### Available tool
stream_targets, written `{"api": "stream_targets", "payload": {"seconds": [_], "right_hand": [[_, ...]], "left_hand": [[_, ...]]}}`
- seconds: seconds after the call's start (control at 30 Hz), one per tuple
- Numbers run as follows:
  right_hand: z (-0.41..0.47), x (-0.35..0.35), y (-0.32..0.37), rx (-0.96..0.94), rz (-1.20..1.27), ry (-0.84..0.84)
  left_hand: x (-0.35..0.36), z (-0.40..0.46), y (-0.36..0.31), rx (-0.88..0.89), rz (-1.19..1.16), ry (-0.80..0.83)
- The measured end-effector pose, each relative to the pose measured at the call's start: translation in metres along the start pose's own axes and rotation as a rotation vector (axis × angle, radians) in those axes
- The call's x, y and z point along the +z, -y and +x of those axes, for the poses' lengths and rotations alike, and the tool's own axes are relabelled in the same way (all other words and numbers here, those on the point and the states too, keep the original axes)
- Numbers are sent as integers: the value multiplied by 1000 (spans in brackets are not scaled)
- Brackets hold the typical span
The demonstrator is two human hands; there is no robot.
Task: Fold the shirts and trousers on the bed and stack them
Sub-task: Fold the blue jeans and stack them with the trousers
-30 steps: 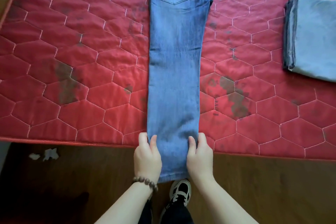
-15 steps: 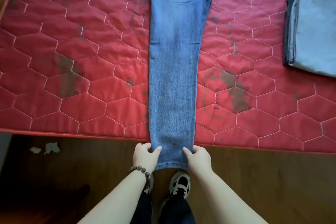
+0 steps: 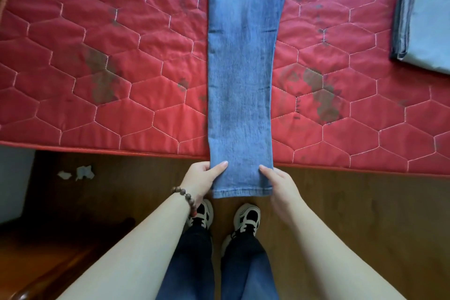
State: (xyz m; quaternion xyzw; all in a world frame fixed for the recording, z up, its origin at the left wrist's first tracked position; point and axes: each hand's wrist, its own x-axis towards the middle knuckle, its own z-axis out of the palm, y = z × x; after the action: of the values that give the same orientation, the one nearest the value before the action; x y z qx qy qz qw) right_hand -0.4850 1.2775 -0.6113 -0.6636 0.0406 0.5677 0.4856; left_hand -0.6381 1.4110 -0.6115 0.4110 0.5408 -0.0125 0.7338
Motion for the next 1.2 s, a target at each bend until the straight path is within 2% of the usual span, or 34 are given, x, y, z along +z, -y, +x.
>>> {"api": "stream_targets", "payload": {"seconds": [0.1, 0.13, 0.23, 0.27, 0.43, 0.5, 0.63, 0.7, 0.77, 0.83, 0.9, 1.0, 1.07, 1.2], "right_hand": [[-10, 0, 8, -61, 31, 34], [-14, 1, 7, -67, -27, -1], [-21, 5, -1, 15, -252, -135], [-21, 5, -3, 32, -281, -146], [-32, 9, 6, -62, -155, -184], [-40, 6, 13, -101, -142, -131], [-55, -4, 49, -196, -267, -54], [-60, -14, 74, -181, -131, 35], [-64, -21, 105, -192, 12, 191], [-66, -19, 136, -263, -94, 273], [-64, -11, 165, -384, -255, 163], [-50, 0, 205, -543, -336, -47], [-35, 3, 229, -628, -466, -146], [-6, 13, 271, -644, -313, 8]], "left_hand": [[-6, -9, -10, 20, -97, 28], [-7, -12, -10, 12, -32, 8], [-7, -18, 1, -8, 373, -101], [-5, -20, 4, 9, 398, -129], [4, -32, -6, 150, 302, -312], [8, -42, -17, 170, 242, -264], [3, -62, -53, 199, 180, -104], [-2, -72, -79, 182, 79, 9], [-4, -80, -109, 225, 74, 117], [-1, -82, -135, 333, 173, 69], [6, -80, -160, 429, 263, -40], [14, -65, -193, 550, 383, -151], [16, -49, -215, 630, 360, -163], [19, -16, -256, 662, 105, -58]]}}
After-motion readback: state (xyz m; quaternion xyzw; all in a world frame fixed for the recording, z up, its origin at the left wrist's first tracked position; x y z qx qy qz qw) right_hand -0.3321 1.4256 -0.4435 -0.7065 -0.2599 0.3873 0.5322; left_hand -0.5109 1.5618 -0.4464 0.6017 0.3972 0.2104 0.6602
